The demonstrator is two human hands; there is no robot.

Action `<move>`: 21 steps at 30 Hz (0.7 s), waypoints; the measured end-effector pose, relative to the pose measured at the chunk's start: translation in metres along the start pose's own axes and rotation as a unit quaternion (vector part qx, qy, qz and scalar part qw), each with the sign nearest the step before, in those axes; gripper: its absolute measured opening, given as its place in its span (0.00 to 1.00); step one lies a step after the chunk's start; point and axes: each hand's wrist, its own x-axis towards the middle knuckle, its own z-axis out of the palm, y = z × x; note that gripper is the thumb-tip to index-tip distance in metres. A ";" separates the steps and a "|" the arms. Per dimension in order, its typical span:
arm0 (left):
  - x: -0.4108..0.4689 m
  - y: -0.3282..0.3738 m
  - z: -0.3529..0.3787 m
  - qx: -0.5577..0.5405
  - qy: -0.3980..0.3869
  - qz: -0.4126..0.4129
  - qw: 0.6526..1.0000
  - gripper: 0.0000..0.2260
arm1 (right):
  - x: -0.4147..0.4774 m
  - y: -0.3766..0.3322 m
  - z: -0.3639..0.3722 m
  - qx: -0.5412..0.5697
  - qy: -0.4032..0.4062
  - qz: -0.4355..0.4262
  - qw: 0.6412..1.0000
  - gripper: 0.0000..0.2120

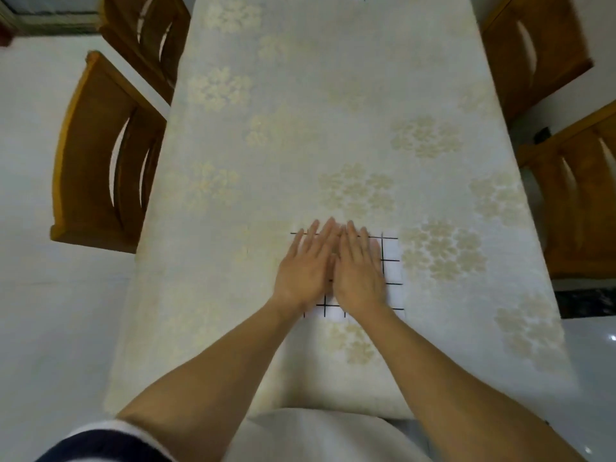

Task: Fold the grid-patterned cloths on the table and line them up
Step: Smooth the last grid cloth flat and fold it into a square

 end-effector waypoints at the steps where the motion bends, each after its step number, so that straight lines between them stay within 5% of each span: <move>1: 0.000 0.007 0.005 -0.010 -0.025 -0.003 1.000 0.25 | 0.000 -0.005 0.008 -0.005 -0.017 -0.008 1.000 0.33; 14: -0.032 -0.059 0.001 0.035 -0.045 -0.091 0.994 0.29 | -0.028 0.102 -0.008 0.024 -0.063 0.042 0.997 0.38; 17: -0.010 -0.043 -0.012 0.031 -0.026 -0.020 0.999 0.33 | -0.008 0.085 -0.025 0.088 -0.003 0.030 0.996 0.40; 21: 0.025 -0.010 -0.021 0.038 -0.203 0.089 0.974 0.49 | 0.041 0.052 -0.044 0.072 -0.052 -0.059 0.994 0.37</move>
